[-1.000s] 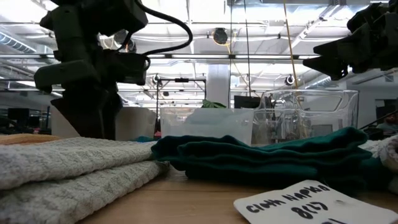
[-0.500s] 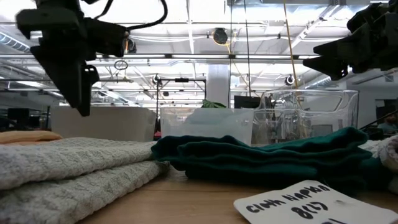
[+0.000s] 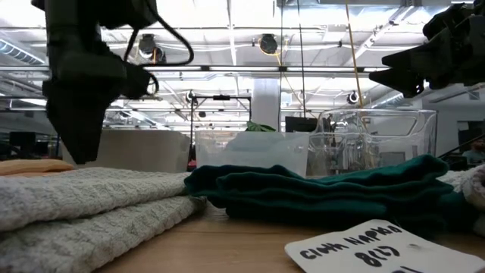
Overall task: Pick & Place Kitchen Items
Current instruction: Put the blue sponge into the gray bin
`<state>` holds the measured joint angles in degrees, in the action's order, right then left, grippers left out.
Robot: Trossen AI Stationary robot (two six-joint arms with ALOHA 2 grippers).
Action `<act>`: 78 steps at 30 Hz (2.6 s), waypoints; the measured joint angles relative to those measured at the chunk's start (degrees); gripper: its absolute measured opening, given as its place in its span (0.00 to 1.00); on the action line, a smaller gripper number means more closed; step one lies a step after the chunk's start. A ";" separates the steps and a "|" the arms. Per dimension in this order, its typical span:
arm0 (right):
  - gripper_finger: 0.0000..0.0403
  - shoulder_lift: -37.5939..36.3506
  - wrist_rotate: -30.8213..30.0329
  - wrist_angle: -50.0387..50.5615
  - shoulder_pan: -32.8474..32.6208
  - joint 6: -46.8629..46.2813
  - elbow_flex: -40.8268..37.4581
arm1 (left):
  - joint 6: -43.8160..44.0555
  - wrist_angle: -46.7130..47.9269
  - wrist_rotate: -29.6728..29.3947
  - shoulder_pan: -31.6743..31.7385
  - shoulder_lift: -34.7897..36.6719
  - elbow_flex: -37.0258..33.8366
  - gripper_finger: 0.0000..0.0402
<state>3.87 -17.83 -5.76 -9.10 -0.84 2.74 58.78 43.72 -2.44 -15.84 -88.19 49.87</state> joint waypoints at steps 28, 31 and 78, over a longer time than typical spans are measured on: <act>0.69 -0.02 0.00 0.02 0.01 0.02 0.00 | -3.95 -3.81 1.91 1.71 -6.94 0.11 0.70; 0.69 0.00 -0.01 0.02 0.02 0.00 0.00 | -4.48 -3.82 1.90 1.71 -6.94 0.09 0.70; 0.69 0.01 -0.01 0.02 0.01 0.02 -0.02 | -24.31 8.50 -0.21 3.66 3.78 13.09 0.42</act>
<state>3.88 -17.84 -5.74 -9.09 -0.82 2.72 34.47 52.22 -2.64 -12.18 -84.40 62.95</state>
